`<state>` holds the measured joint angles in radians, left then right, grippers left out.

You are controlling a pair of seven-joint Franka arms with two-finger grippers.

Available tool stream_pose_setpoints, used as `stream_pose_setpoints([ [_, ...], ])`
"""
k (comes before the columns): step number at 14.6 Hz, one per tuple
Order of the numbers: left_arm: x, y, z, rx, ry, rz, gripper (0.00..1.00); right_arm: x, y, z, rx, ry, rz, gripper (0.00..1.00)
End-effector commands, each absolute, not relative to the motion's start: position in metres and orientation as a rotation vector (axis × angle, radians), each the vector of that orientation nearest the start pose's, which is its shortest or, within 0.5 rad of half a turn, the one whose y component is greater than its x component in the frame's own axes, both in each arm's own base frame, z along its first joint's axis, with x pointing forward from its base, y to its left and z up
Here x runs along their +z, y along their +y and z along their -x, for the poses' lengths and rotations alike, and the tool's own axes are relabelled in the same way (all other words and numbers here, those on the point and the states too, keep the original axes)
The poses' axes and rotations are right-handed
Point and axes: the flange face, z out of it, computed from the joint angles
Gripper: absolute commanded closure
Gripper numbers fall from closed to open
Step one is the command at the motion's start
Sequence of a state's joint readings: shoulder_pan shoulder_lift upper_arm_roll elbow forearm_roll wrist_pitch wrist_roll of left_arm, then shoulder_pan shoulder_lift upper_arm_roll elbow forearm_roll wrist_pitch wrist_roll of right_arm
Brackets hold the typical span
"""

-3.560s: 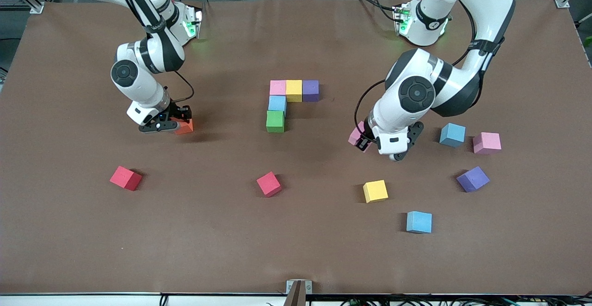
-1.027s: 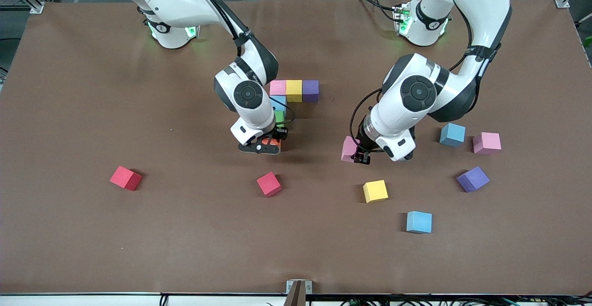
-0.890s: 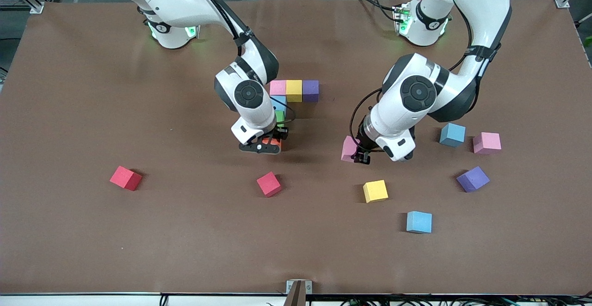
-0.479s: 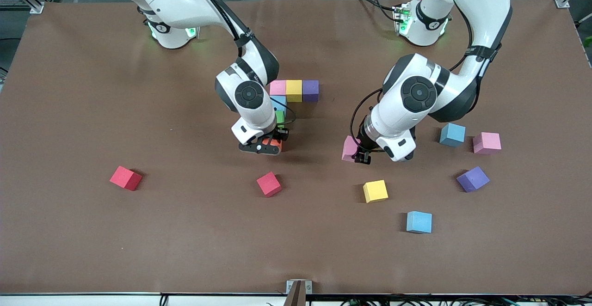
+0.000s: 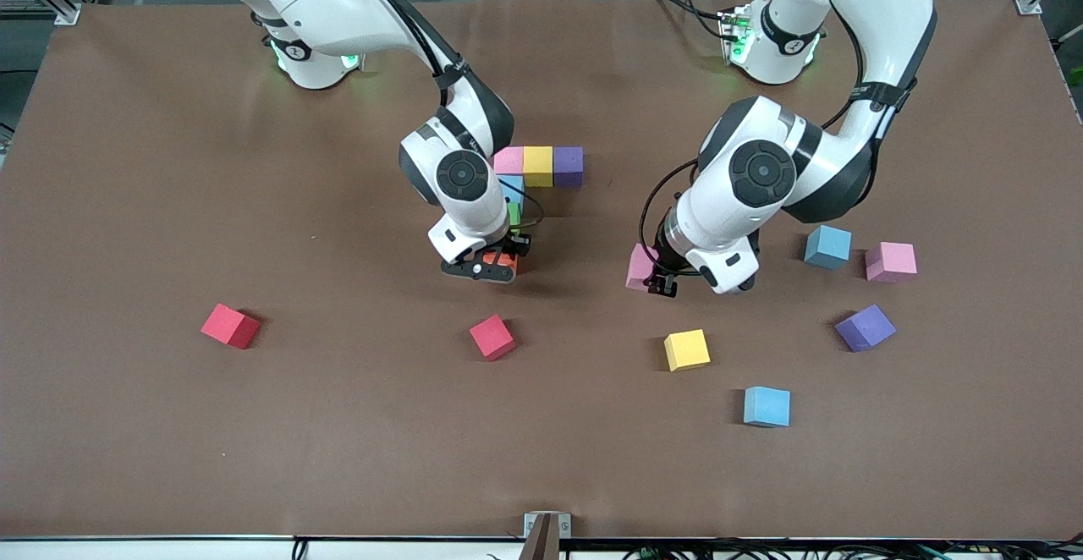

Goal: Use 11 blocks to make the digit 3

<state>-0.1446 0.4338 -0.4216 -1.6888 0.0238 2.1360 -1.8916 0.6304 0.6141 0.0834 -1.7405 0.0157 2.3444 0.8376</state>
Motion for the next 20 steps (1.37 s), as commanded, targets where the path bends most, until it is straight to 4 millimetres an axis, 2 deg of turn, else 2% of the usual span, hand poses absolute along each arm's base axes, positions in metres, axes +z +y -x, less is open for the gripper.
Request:
stream_pose_setpoints([
  [1, 0.375, -0.333, -0.578, 0.207, -2.015, 2.522, 0.75, 0.224, 0.437, -0.504, 0.069, 0.259, 3.09, 0.99],
  [3, 0.366, -0.334, -0.579, 0.224, -2.01, 2.514, 0.75, 0.224, 0.439, -0.502, 0.072, 0.254, 3.093, 0.99],
  [15, 0.369, -0.337, -0.58, 0.223, -2.013, 2.521, 0.75, 0.22, 0.437, -0.5, 0.08, 0.25, 3.099, 0.98],
  [19, 0.362, -0.339, -0.578, 0.239, -2.052, 2.473, 0.75, 0.22, 0.437, -0.501, 0.076, 0.246, 3.1, 0.95],
  [20, 0.36, -0.342, -0.575, 0.24, -2.069, 2.45, 0.75, 0.22, 0.437, -0.5, 0.078, 0.246, 3.101, 0.91],
])
